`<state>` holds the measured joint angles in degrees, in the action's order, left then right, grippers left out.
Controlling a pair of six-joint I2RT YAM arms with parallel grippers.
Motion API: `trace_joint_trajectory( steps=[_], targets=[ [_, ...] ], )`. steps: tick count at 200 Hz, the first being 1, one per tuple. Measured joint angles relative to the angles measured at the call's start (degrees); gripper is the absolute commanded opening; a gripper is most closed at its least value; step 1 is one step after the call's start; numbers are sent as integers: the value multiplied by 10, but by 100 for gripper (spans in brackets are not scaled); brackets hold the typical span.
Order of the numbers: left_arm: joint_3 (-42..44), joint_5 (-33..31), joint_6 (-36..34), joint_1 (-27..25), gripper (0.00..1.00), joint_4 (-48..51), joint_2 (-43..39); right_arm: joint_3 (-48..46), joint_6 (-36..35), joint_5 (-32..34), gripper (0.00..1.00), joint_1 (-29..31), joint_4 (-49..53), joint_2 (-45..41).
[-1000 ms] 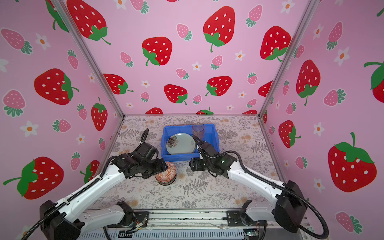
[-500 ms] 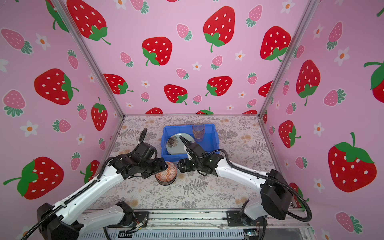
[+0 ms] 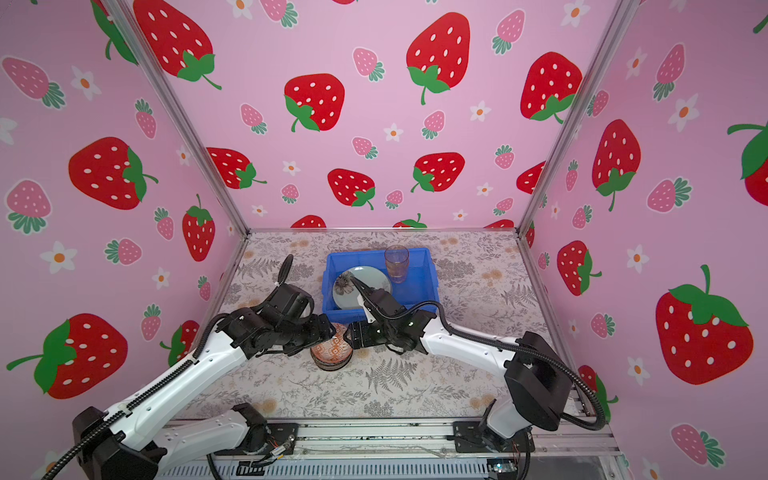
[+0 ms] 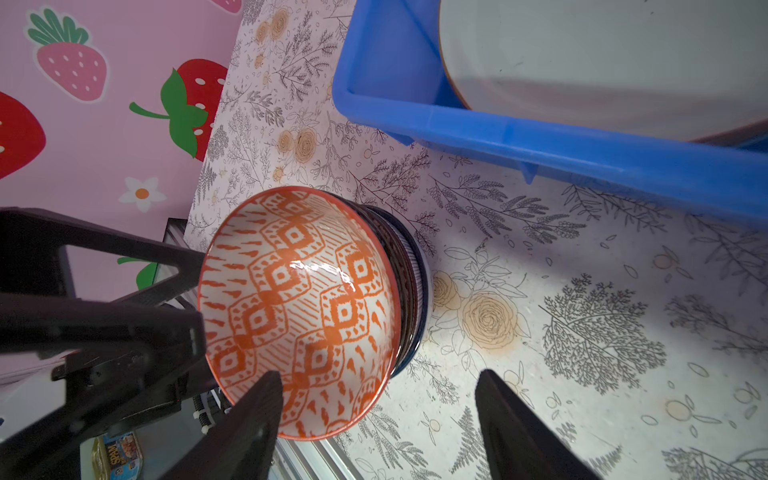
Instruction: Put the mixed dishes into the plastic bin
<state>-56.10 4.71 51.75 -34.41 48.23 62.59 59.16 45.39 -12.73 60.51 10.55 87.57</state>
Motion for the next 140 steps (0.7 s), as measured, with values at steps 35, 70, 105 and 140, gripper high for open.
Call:
trace_joint_trajectory(
  steps=[35,70,105,140],
  targets=[
    [-1,-2,4,0,85,0,-18,0,2,-9,69,2,-8,15],
    [-1,-2,6,0,86,0,-27,0,10,-18,64,4,-19,24],
    [-1,-7,6,0,86,0,-27,0,15,-24,57,6,-29,25],
    [-1,-9,6,1,86,0,-27,0,15,-26,53,7,-36,31]
  ],
)
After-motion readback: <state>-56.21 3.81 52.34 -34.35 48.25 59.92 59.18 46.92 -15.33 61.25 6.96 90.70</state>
